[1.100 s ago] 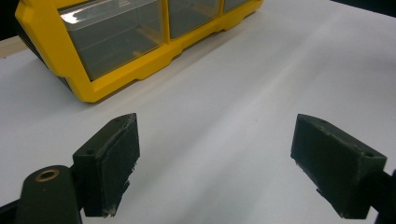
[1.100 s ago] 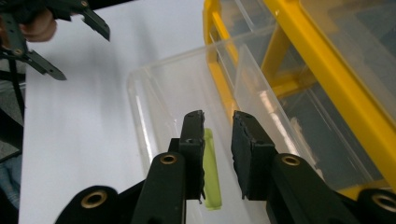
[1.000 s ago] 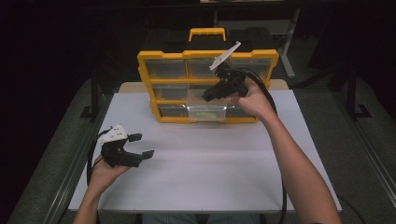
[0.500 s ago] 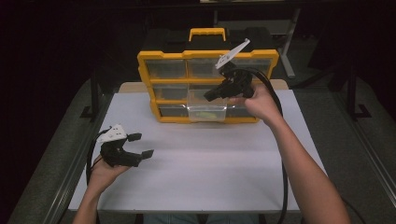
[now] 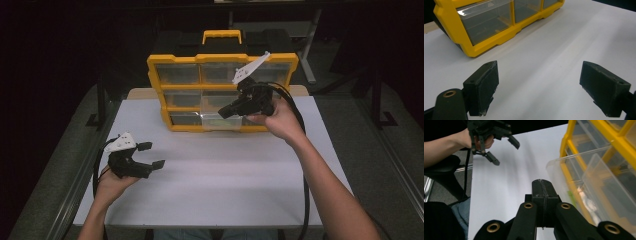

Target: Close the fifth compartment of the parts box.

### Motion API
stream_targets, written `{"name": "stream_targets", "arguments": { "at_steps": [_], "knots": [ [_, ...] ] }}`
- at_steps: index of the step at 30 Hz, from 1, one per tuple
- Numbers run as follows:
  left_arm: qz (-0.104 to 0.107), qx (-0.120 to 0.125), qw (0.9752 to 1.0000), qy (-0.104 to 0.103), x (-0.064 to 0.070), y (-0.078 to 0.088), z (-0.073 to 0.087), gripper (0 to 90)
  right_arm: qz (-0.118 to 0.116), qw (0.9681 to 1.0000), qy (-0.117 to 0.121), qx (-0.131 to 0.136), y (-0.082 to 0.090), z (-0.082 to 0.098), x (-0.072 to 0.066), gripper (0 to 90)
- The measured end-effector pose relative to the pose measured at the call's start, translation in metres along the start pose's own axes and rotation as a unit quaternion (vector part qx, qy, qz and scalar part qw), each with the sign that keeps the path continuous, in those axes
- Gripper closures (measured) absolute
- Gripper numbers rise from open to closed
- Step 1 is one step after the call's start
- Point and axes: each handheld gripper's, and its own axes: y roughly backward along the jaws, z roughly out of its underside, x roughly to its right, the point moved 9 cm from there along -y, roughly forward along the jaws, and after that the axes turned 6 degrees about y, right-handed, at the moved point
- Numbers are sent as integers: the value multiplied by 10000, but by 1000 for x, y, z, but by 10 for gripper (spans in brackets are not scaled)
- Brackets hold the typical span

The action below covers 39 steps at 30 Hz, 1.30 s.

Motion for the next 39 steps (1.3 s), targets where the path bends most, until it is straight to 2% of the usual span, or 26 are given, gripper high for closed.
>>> {"name": "stream_targets", "arguments": {
  "at_steps": [3, 6, 11, 16, 23, 28, 29, 37, 39],
  "knots": [
    [11, -4, 10000, -41, 0, -1, 0, 152, -22, 10000, -5, -19, -1, 2, -7, 886],
    [27, -1, 10000, 24, 2, -3, 0, 156, -42, 10000, 14, -29, -3, 6, -11, 886],
    [1, -42, 10000, -6, 0, -4, 2, 157, -28, 10000, 63, -30, -6, 12, -15, 885],
    [-18, -32, 10000, 51, 2, -4, 1, 158, -24, 9999, 130, -33, -13, 19, -19, 886],
    [-27, -88, 10000, 4, 2, -5, 2, 158, -93, 9998, 164, -89, -22, 29, -21, 886],
    [-40, -150, 9999, 76, 0, -7, 5, 158, -168, 9998, 107, -82, -27, 35, -21, 886],
    [-27, -129, 9998, 125, 0, -7, 5, 158, -159, 9998, 108, -95, -28, 36, -21, 886],
    [22, -160, 9999, 14, 1, -11, 7, 158, -74, 9999, 67, -89, -33, 43, -20, 886],
    [28, -177, 9998, 81, 1, -10, 9, 158, -44, 9999, 76, -76, -34, 44, -18, 886]
  ]
}}
